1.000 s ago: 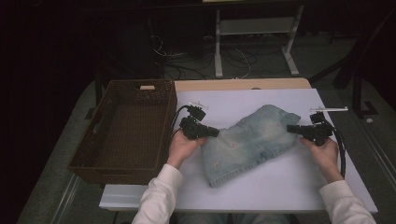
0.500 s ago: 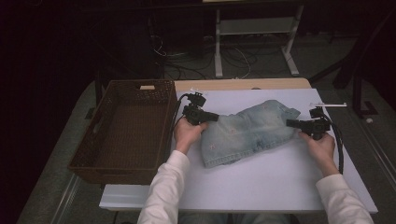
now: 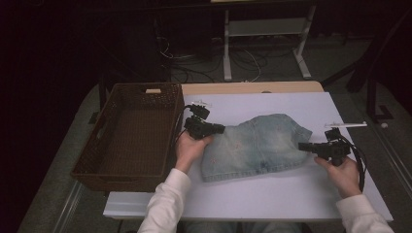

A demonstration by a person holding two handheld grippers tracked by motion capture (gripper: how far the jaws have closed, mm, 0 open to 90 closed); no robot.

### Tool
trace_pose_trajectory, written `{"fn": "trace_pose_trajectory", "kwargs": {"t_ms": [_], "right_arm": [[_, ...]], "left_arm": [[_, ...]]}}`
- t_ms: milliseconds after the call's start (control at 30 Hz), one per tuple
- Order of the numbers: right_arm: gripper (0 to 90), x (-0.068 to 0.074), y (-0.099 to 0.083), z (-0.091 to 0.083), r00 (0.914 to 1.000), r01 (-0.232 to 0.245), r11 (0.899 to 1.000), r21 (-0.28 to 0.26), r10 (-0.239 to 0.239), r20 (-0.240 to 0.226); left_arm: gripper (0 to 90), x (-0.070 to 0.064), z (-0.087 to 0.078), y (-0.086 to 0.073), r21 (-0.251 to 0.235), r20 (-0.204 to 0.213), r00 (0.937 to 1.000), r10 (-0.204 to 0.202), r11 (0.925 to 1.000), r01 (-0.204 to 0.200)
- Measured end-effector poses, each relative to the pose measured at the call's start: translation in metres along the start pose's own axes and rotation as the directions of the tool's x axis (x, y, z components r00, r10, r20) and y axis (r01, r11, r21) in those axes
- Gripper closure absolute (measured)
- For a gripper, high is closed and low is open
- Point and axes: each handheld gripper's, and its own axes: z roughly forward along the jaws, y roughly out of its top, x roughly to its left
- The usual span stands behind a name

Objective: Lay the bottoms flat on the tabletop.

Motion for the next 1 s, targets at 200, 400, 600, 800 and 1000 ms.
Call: {"fn": "trace_pose_trajectory", "kwargs": {"t_ms": [200,400,600,800,1000], "right_arm": [[84.5,0.014,-0.022,-0.010,0.9999,0.004,1.000,0.025,-0.004,-0.016],[84.6,0.023,-0.033,-0.016,0.9994,0.028,0.998,0.051,-0.027,-0.024],[84.6,0.029,-0.047,-0.025,0.9987,0.035,0.996,0.083,-0.032,-0.040],[84.5,0.035,-0.062,-0.034,0.9987,0.036,0.992,0.117,-0.031,-0.040],[83.4,0.036,-0.067,-0.034,0.9988,0.046,0.988,0.146,-0.042,-0.027]], "left_arm": [[84.1,-0.005,-0.003,-0.017,-0.021,0.033,0.9992,-0.020,0.9996,0.021],[84.1,-0.008,-0.005,-0.035,-0.023,0.059,0.9977,-0.032,0.9992,0.034],[84.1,-0.014,-0.002,-0.048,-0.002,0.077,0.9965,-0.030,0.9995,0.030],[84.2,-0.020,0.002,-0.060,0.034,0.089,0.9954,-0.036,0.9989,0.033],[84.5,-0.025,0.017,-0.071,0.094,0.099,0.9939,-0.047,0.9948,0.038]]}}
